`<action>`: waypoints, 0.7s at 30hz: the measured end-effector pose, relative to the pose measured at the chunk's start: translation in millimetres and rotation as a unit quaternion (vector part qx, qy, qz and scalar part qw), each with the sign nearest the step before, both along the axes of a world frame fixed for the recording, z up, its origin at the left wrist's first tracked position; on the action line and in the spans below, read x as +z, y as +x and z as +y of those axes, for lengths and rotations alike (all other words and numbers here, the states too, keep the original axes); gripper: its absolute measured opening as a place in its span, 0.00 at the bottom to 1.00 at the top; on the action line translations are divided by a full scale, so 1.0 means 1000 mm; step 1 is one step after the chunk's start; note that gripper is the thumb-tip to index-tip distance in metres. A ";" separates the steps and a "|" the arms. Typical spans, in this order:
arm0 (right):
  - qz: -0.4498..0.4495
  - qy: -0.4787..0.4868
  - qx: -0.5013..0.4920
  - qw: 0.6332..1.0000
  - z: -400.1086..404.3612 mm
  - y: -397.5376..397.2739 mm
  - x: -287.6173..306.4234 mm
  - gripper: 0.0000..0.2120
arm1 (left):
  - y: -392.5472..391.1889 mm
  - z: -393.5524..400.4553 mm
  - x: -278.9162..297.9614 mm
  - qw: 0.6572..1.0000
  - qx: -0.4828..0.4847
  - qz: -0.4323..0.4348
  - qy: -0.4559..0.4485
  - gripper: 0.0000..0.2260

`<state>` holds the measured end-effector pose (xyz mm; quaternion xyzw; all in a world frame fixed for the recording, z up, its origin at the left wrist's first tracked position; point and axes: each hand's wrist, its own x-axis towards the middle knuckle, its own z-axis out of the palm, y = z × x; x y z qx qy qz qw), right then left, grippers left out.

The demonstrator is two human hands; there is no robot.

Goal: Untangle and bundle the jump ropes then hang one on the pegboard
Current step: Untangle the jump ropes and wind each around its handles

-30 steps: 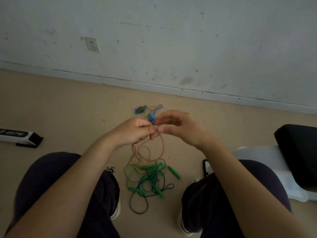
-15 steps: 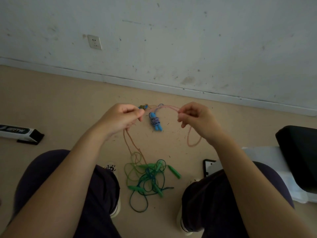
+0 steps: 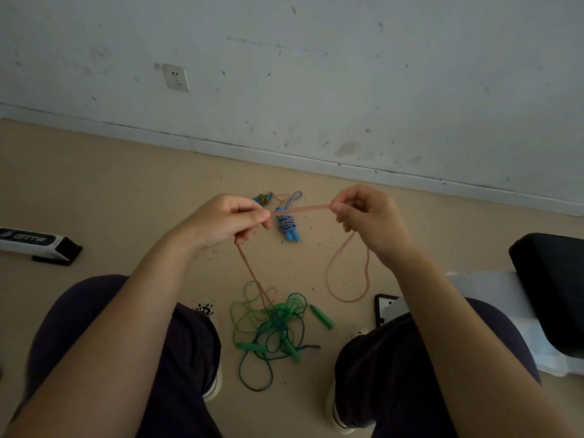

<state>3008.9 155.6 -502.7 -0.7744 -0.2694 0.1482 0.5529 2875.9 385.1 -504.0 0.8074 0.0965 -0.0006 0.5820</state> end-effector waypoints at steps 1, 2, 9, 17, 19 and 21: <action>0.008 0.010 -0.002 1.000 -0.003 0.002 0.001 0.04 | -0.001 0.002 0.000 1.000 0.016 -0.009 0.000 0.10; 0.018 0.014 0.013 1.000 -0.004 0.002 0.001 0.04 | -0.001 0.001 -0.001 1.000 0.023 -0.012 0.001 0.10; 0.095 0.015 0.168 0.981 0.017 -0.026 -0.007 0.06 | 0.003 -0.031 -0.007 0.998 -0.046 -0.006 -0.036 0.09; 0.038 0.088 0.006 0.995 0.007 -0.009 0.006 0.06 | 0.000 -0.006 0.005 0.991 0.003 -0.055 -0.119 0.11; 0.046 0.105 -0.008 0.993 0.006 -0.008 0.007 0.07 | 0.001 -0.004 0.003 0.989 0.036 -0.072 -0.120 0.12; 0.070 0.110 0.032 0.991 0.005 -0.008 0.008 0.05 | 0.003 -0.010 -0.001 0.990 0.046 -0.075 -0.109 0.13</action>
